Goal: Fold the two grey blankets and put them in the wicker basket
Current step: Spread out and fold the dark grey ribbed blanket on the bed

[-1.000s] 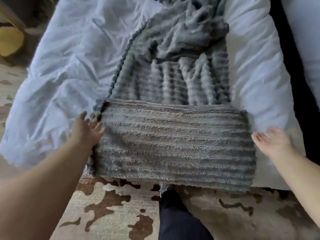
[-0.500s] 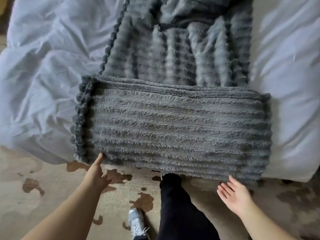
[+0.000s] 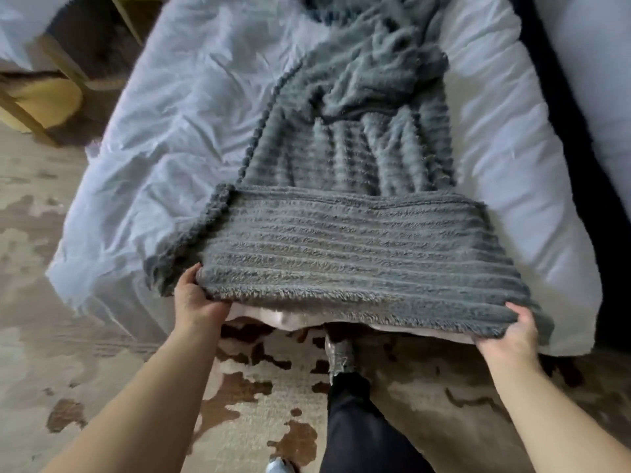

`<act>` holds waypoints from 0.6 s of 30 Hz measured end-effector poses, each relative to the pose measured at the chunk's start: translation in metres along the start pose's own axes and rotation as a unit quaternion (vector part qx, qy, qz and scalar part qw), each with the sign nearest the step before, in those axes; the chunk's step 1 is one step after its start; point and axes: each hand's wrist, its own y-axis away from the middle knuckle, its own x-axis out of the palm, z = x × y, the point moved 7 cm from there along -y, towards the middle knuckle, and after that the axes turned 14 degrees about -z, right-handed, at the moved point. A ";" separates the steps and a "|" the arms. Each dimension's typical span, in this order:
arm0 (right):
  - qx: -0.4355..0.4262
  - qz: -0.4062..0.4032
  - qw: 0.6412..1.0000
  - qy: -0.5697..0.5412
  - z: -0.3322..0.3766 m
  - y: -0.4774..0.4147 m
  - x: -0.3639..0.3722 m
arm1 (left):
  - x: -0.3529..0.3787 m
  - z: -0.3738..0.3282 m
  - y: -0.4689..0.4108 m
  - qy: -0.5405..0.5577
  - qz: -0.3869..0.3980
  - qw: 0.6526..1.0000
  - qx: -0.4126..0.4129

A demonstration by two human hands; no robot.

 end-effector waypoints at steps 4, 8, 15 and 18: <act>-0.082 0.056 0.994 -0.043 0.050 0.089 -0.004 | 0.019 -0.036 0.075 0.026 0.074 0.997 0.024; -0.083 0.060 0.993 -0.064 0.050 0.139 -0.037 | -0.009 -0.053 0.119 0.042 0.111 0.992 0.037; -0.025 0.024 0.989 -0.146 0.003 0.168 -0.137 | -0.108 -0.044 0.138 0.079 0.110 0.990 0.027; -0.002 -0.022 0.988 -0.150 -0.016 0.164 -0.166 | -0.136 -0.026 0.135 0.082 0.078 0.994 0.010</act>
